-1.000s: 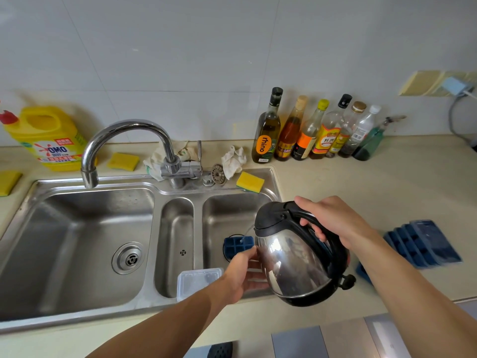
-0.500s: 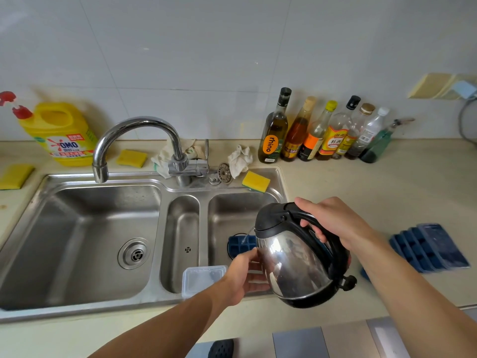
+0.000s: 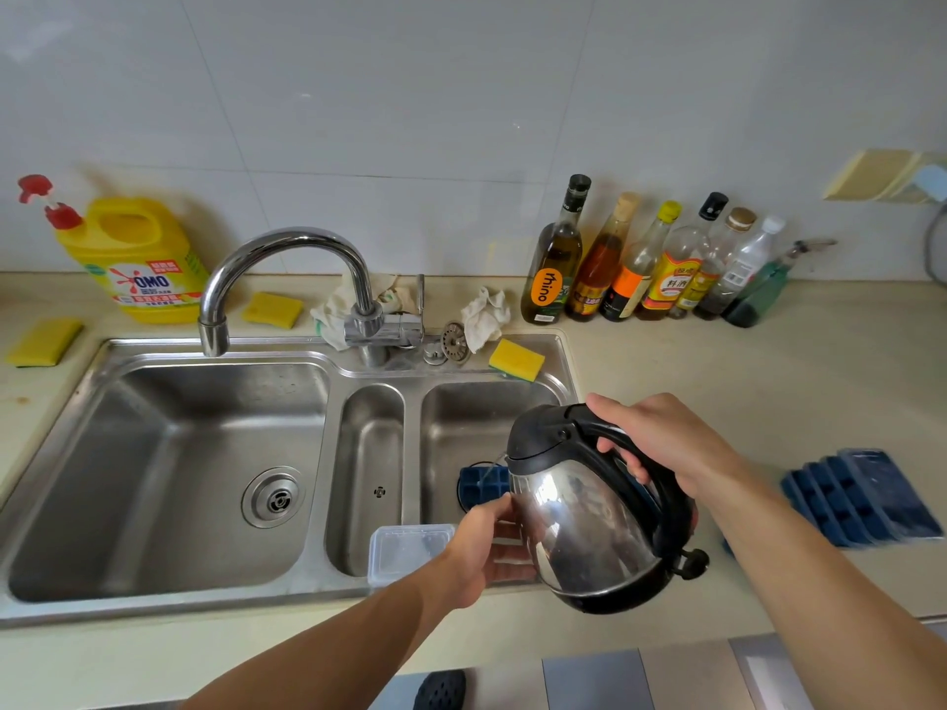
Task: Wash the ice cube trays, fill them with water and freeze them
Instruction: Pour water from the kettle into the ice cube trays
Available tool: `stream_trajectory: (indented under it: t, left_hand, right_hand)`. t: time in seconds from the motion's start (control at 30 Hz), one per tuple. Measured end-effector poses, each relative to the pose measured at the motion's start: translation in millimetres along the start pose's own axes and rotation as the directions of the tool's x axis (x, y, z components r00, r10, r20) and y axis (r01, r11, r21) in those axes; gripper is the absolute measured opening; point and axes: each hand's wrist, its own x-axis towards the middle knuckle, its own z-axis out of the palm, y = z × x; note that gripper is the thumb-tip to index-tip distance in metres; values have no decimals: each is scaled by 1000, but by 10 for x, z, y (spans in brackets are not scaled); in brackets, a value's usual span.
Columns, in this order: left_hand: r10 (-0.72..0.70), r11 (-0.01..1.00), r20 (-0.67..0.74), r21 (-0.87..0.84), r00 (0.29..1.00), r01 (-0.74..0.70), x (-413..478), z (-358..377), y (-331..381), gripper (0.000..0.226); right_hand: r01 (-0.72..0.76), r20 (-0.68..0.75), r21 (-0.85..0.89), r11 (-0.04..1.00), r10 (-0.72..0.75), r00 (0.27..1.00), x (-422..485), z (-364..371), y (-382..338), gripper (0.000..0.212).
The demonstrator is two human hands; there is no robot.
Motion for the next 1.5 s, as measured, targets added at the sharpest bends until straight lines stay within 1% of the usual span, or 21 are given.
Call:
stream_trajectory:
  t: [0.67, 0.77, 0.87, 1.0, 1.07, 1.1, 1.17, 1.2, 1.23, 1.33, 1.4, 1.5]
  left_hand:
    - [19, 1000, -10, -23, 1000, -19, -8, 8, 61, 40]
    - [45, 998, -13, -31, 999, -46, -24, 40, 94, 40]
    - [96, 995, -2, -29, 995, -96, -8, 93, 148, 40]
    - [179, 984, 4, -18, 984, -179, 67, 178, 230, 35]
    - [230, 973, -23, -14, 973, -231, 91, 267, 259, 28]
    - [263, 965, -59, 18, 963, -262, 105, 323, 263, 23]
    - [344, 934, -131, 153, 930, -324, 142, 454, 232, 16]
    - [390, 908, -138, 223, 910, -355, 144, 524, 206, 14]
    - [434, 877, -120, 281, 893, -389, 134, 599, 174, 15]
    - [529, 770, 18, 409, 848, -489, 90, 828, 70, 25]
    - [546, 719, 77, 468, 834, -514, 93, 987, 53, 34]
    - [553, 687, 127, 489, 823, -537, 172, 1180, 114, 38]
  right_hand:
    - [6, -9, 0, 1000, -6, 1000, 77, 12, 5, 61]
    - [22, -43, 5, 1000, -22, 999, 83, -4, 45, 63]
    - [37, -106, 38, 999, -32, 994, 85, -48, 124, 66]
    - [66, -213, 124, 990, -38, 976, 89, -167, 292, 67]
    - [88, -271, 185, 979, -36, 962, 80, -244, 396, 67]
    - [104, -296, 207, 973, -39, 954, 75, -281, 447, 67]
    - [143, -346, 228, 963, -58, 937, 70, -355, 546, 67]
    - [165, -370, 238, 957, -68, 927, 75, -387, 592, 68]
    - [186, -395, 247, 951, -77, 915, 83, -415, 636, 68]
    - [243, -478, 257, 936, -95, 873, 127, -498, 773, 69]
    - [266, -519, 288, 920, -83, 851, 168, -575, 869, 66]
    - [279, -520, 340, 898, -68, 851, 257, -715, 998, 60]
